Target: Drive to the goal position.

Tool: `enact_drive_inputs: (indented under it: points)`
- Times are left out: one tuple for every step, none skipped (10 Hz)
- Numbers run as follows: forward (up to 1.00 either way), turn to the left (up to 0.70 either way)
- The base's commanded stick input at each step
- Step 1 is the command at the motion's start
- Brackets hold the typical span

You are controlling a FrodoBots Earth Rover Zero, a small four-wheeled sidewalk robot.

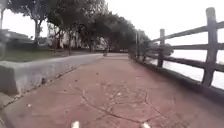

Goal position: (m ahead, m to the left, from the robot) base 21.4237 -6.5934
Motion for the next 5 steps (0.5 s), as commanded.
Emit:
enact_drive_inputs:
  points:
    - [0.7, 0.0]
    - [0.7, 0.0]
    - [0.7, 0.0]
    - [0.7, 0.0]
    - [0.7, 0.0]
